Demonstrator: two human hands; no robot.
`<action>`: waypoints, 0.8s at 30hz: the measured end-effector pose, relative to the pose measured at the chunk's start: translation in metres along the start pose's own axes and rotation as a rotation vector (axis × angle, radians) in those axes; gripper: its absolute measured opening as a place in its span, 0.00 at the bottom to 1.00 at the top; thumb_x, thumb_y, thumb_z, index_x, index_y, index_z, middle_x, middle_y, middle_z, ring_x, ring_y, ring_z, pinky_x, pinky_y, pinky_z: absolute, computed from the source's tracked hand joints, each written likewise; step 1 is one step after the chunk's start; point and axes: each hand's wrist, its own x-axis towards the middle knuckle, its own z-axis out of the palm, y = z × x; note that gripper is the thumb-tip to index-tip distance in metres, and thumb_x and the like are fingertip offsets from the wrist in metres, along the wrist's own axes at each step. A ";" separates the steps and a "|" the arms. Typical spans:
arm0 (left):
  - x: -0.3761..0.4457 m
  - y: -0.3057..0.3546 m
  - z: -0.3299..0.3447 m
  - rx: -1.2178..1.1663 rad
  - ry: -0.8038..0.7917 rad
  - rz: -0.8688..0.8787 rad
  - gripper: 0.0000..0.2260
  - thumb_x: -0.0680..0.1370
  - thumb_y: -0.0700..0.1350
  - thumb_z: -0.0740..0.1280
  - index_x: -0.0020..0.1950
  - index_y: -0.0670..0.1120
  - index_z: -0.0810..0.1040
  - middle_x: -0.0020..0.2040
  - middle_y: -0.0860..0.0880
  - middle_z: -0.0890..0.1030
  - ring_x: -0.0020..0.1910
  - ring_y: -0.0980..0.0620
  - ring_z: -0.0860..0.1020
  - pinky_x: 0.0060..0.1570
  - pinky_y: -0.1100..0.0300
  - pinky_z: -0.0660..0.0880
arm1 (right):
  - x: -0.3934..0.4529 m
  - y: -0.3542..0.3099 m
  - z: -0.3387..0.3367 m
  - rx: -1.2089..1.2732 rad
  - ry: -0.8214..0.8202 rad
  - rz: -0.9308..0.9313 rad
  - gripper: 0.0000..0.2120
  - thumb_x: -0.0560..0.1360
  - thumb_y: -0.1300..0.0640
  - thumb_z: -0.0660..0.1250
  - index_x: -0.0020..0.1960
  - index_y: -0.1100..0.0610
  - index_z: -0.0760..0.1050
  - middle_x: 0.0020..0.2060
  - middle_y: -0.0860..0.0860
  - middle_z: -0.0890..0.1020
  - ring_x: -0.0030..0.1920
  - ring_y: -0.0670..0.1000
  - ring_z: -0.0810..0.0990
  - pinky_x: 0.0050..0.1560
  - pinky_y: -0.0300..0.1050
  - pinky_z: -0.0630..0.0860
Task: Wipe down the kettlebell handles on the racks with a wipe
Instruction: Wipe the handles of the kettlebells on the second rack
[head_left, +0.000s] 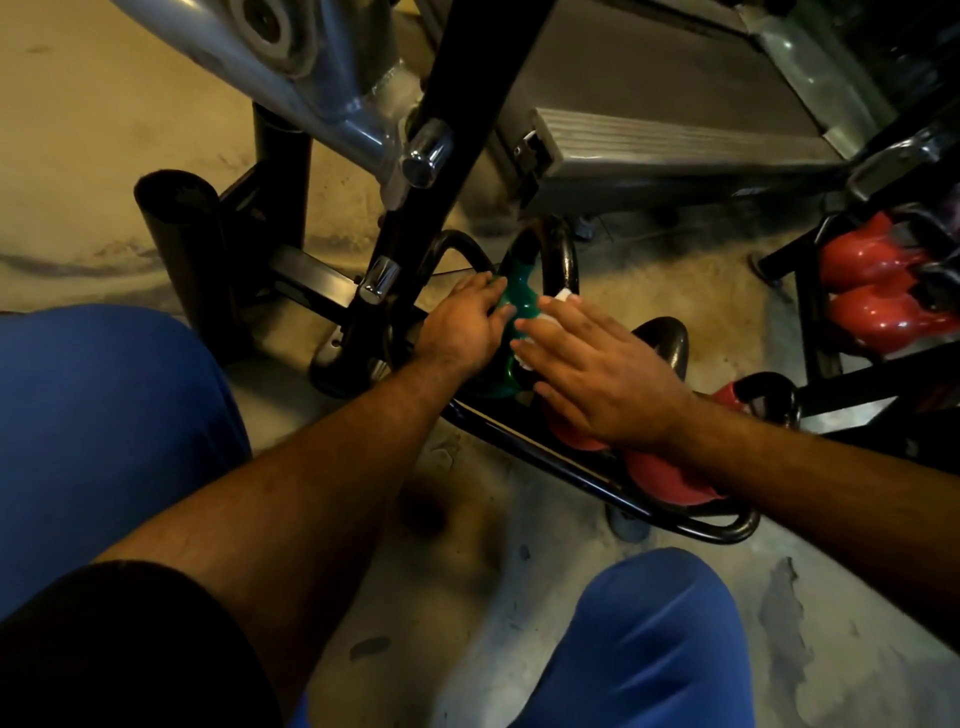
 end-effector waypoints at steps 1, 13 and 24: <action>-0.001 0.000 -0.001 -0.003 0.003 -0.004 0.22 0.82 0.52 0.60 0.76 0.50 0.67 0.78 0.49 0.64 0.77 0.51 0.61 0.74 0.55 0.60 | -0.001 0.000 -0.001 -0.009 -0.014 -0.048 0.23 0.83 0.49 0.56 0.72 0.60 0.73 0.70 0.61 0.74 0.74 0.63 0.67 0.76 0.62 0.63; -0.001 -0.006 0.003 -0.037 -0.018 0.001 0.22 0.82 0.52 0.61 0.76 0.51 0.66 0.78 0.50 0.62 0.78 0.52 0.57 0.76 0.52 0.58 | 0.008 0.012 -0.001 -0.008 -0.039 -0.191 0.19 0.81 0.52 0.56 0.63 0.58 0.80 0.63 0.58 0.81 0.69 0.59 0.75 0.75 0.59 0.64; -0.005 -0.003 0.003 -0.035 -0.001 0.026 0.22 0.83 0.51 0.60 0.76 0.50 0.66 0.78 0.50 0.62 0.78 0.51 0.56 0.76 0.54 0.56 | 0.032 0.040 -0.023 0.080 -0.119 0.038 0.32 0.81 0.34 0.51 0.63 0.56 0.80 0.64 0.59 0.79 0.69 0.62 0.73 0.68 0.61 0.72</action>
